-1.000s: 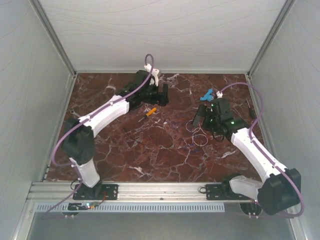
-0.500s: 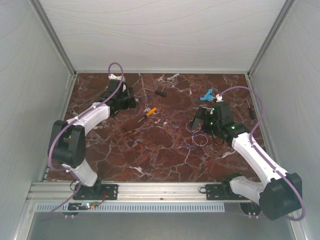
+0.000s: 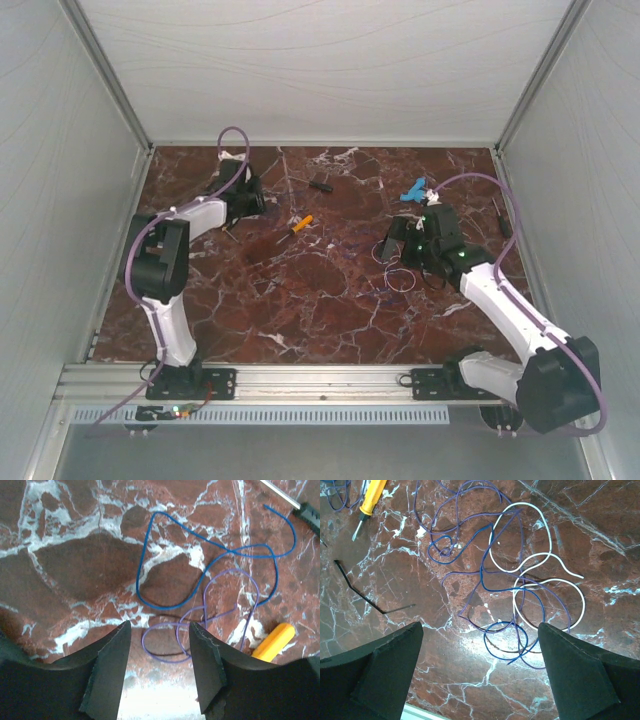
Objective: Zip-tie the wires
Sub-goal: Untie the cable at the center of the board.
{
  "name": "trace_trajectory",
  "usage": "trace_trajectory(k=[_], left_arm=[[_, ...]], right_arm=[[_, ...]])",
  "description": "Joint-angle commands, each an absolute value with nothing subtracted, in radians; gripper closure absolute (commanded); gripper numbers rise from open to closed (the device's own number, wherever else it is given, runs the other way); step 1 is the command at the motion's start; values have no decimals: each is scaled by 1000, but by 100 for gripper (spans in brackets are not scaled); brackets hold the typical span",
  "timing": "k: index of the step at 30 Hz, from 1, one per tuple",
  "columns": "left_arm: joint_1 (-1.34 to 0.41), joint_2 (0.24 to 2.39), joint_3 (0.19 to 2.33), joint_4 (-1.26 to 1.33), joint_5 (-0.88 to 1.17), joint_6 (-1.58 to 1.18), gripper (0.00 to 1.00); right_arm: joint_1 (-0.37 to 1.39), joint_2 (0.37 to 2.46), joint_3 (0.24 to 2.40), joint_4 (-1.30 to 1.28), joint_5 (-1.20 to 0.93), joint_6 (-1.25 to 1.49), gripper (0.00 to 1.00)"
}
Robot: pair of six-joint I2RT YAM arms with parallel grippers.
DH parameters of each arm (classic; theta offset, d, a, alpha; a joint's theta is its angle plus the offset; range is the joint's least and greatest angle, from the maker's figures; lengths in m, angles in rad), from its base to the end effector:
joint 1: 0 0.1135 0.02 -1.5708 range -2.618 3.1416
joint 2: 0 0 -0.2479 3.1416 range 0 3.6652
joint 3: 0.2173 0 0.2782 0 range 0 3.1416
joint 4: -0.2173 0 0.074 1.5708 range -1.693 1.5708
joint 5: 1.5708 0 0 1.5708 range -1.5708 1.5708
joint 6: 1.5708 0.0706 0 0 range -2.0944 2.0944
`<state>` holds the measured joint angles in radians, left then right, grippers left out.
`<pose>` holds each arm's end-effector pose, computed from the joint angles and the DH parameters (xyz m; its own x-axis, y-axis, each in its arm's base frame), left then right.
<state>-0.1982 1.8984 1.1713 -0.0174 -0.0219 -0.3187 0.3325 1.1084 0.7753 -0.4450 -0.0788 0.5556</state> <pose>0.4404 -0.0869 0.1145 -0.6876 -0.1814 -0.7030 -0.0362 0.9756 -0.2163 0.2710 0.0994 0.2019 -0.7633 0.2927 -0.5760 0.0285 0.9059 0.4226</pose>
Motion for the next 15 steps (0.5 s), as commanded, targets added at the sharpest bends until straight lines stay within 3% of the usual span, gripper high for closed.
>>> trace_trajectory(k=[1, 15], left_arm=[[-181, 1946, 1241, 66, -27, -328, 51], [-163, 2038, 1267, 106, -31, -352, 65]], right_arm=[[328, 1140, 770, -397, -107, 531, 2], [329, 1191, 779, -383, -123, 522, 3]])
